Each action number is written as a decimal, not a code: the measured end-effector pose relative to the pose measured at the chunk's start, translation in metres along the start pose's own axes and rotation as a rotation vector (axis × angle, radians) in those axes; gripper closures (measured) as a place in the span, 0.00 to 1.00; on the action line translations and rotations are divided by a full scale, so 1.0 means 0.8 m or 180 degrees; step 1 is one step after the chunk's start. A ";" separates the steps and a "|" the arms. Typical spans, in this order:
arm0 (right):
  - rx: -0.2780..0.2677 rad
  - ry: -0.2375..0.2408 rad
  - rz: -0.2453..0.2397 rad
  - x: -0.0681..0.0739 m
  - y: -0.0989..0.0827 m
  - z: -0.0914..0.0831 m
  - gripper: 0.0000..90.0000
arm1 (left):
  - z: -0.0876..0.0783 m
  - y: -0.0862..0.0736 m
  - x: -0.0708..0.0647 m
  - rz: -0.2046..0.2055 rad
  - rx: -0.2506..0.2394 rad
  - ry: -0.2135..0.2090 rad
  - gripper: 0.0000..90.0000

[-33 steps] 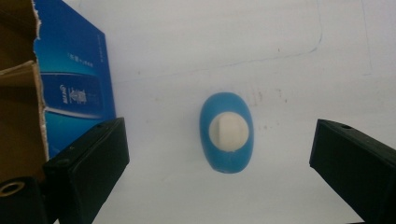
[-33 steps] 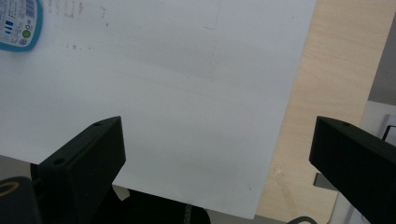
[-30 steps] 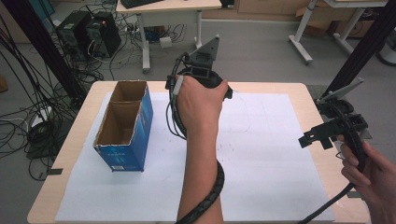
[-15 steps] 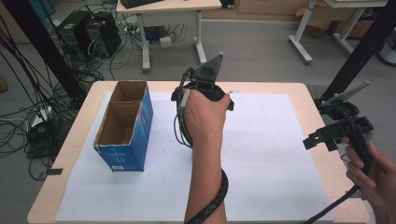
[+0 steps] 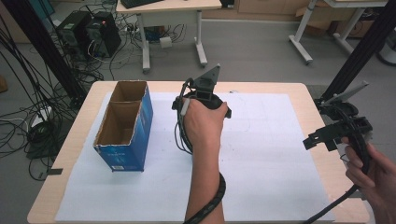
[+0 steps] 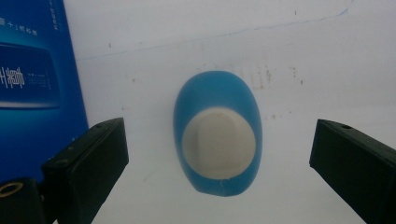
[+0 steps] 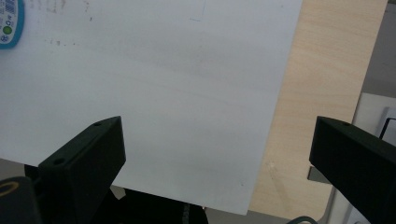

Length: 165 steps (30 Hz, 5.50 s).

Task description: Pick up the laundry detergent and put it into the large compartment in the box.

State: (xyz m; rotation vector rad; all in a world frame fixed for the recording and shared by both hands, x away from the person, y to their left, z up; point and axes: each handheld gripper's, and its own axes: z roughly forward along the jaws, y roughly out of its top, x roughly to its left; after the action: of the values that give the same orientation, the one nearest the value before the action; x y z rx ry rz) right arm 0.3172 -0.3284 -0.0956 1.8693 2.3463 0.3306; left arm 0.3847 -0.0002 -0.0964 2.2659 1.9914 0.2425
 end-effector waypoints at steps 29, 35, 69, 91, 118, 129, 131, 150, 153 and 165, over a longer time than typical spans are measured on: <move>0.0048 0.0007 0.0009 -0.003 0.008 0.010 0.04 | 0.037 0.003 0.002 -0.0019 0.0109 -0.0043 0.06; 0.0054 0.0012 0.0014 -0.004 0.009 0.011 0.04 | 0.042 0.004 0.001 -0.0012 0.0127 -0.0030 0.07; 0.0047 0.0019 0.0014 -0.006 0.009 0.011 0.04 | 0.046 -0.008 -0.011 0.0001 0.0010 0.0117 0.41; 0.0044 -0.0093 -0.0071 0.025 0.016 0.002 0.04 | -0.081 -0.025 0.022 0.0010 -0.0209 0.0069 0.42; 0.0007 -0.0148 -0.0084 0.046 0.024 -0.008 0.04 | -0.253 -0.038 0.152 -0.0410 -0.0616 -0.0038 0.42; 0.0023 -0.0104 -0.0073 0.043 0.026 -0.004 0.04 | -0.275 -0.046 0.195 -0.0625 -0.0720 0.0159 0.42; 0.0035 -0.0121 -0.0054 0.043 0.028 -0.004 0.04 | -0.270 -0.044 0.206 -0.0639 -0.0716 0.0192 0.42; 0.0074 -0.0154 -0.0030 0.043 0.042 0.006 0.04 | -0.203 -0.036 0.241 -0.0568 -0.0630 0.0319 0.42; 0.0084 -0.0156 -0.0025 0.043 0.042 0.006 0.04 | -0.187 -0.038 0.249 -0.0591 -0.0614 0.0281 0.42; 0.0076 -0.0196 -0.0035 0.048 0.039 0.006 0.04 | -0.144 -0.048 0.265 -0.0545 -0.0571 0.0242 0.42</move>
State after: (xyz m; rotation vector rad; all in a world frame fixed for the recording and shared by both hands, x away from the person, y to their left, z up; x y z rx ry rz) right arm 0.3388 -0.2843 -0.0913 1.8488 2.3296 0.2416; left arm 0.3509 0.2128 0.0186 1.9945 2.0924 0.4758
